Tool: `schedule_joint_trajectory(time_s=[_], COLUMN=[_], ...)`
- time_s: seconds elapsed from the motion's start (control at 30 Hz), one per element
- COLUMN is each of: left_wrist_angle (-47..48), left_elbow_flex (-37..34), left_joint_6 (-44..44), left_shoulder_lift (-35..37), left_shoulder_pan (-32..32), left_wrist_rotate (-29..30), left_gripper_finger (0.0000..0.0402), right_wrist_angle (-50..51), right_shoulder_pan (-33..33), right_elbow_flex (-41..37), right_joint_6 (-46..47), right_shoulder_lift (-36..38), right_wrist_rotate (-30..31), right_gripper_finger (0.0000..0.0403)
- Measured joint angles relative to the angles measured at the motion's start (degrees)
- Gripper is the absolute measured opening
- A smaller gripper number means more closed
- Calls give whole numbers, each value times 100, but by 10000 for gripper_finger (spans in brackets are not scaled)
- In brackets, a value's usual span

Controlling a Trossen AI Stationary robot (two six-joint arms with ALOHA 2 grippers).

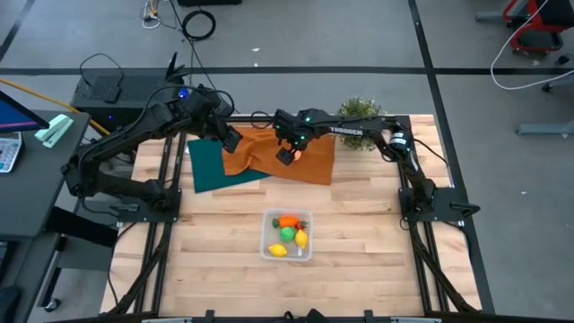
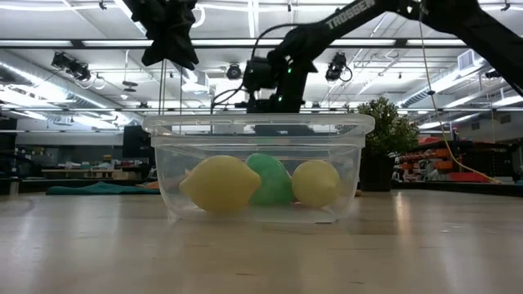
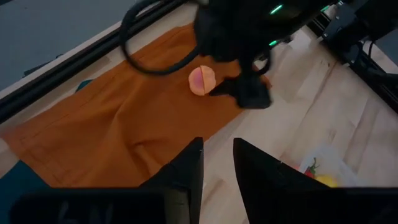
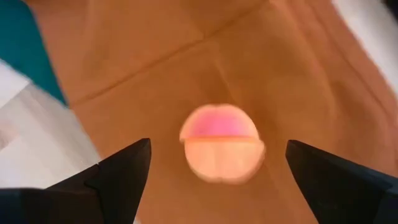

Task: Pick and placing Produce into tupperware
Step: Put the pink peach into the transparent container

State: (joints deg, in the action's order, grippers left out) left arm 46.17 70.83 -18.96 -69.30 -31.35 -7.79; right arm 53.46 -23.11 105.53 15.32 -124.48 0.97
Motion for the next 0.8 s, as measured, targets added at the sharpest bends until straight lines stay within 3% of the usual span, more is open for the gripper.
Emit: schedule_joint_trajectory(time_s=[0.8], left_wrist_angle=[33], left_elbow_flex=[4], left_joint_6=[-33], left_shoulder_lift=[0], left_shoulder_pan=[207], left_wrist_rotate=[-5], left_gripper_finger=[78], right_wrist_angle=[-199], right_shoulder_pan=[63], right_elbow_flex=[-4], right_joint_6=[-43], right_shoulder_lift=[-523], right_wrist_rotate=[165], right_gripper_finger=[334])
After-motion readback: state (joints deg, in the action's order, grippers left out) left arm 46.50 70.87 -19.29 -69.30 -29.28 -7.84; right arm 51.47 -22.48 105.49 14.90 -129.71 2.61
